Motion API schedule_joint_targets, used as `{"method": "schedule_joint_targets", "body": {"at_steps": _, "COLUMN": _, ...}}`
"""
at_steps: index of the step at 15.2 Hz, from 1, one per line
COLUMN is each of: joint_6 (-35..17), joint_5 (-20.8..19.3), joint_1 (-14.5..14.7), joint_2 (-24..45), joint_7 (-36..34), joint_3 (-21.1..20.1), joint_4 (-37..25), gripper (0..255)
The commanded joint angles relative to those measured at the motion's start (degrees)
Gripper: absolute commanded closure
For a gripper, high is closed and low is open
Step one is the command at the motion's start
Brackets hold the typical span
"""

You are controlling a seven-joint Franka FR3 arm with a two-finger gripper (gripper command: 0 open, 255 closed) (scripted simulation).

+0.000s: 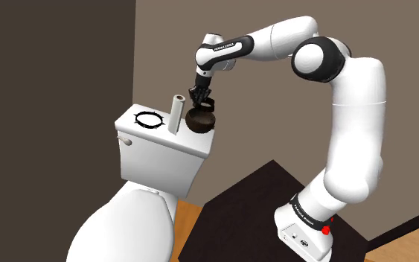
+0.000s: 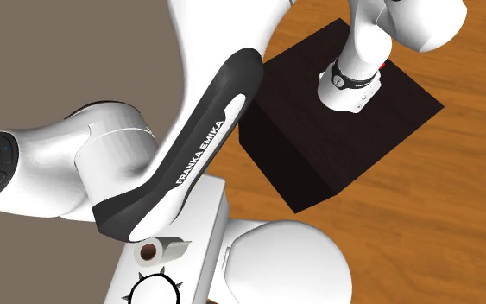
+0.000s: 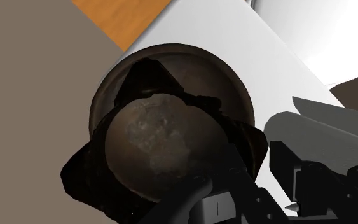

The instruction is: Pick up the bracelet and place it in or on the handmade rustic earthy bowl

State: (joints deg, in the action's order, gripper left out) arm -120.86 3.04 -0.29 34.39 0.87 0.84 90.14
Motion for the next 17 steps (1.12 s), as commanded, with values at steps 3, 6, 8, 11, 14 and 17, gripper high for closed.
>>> {"method": "schedule_joint_targets", "body": {"at_steps": 3, "joint_6": -2.3, "joint_5": 0.1, "joint_1": 0.0, "joint_2": 1.5, "joint_7": 0.1, "joint_3": 0.0, "joint_4": 0.7, "gripper": 255}}
{"method": "schedule_joint_targets", "body": {"at_steps": 6, "joint_6": -3.9, "joint_5": 0.1, "joint_1": -0.1, "joint_2": 2.9, "joint_7": 0.2, "joint_3": -0.1, "joint_4": 1.0, "gripper": 255}}
{"method": "schedule_joint_targets", "body": {"at_steps": 8, "joint_6": -4.9, "joint_5": 0.2, "joint_1": -0.1, "joint_2": 3.7, "joint_7": 0.3, "joint_3": -0.1, "joint_4": 1.1, "gripper": 255}}
{"method": "schedule_joint_targets", "body": {"at_steps": 11, "joint_6": -4.9, "joint_5": 0.2, "joint_1": -0.1, "joint_2": 3.8, "joint_7": 0.3, "joint_3": -0.1, "joint_4": 1.1, "gripper": 255}}
{"method": "schedule_joint_targets", "body": {"at_steps": 14, "joint_6": -4.9, "joint_5": 0.2, "joint_1": -0.1, "joint_2": 3.8, "joint_7": 0.3, "joint_3": -0.1, "joint_4": 1.1, "gripper": 255}}
{"method": "schedule_joint_targets", "body": {"at_steps": 17, "joint_6": -4.9, "joint_5": 0.2, "joint_1": -0.1, "joint_2": 3.8, "joint_7": 0.3, "joint_3": -0.1, "joint_4": 1.1, "gripper": 0}}
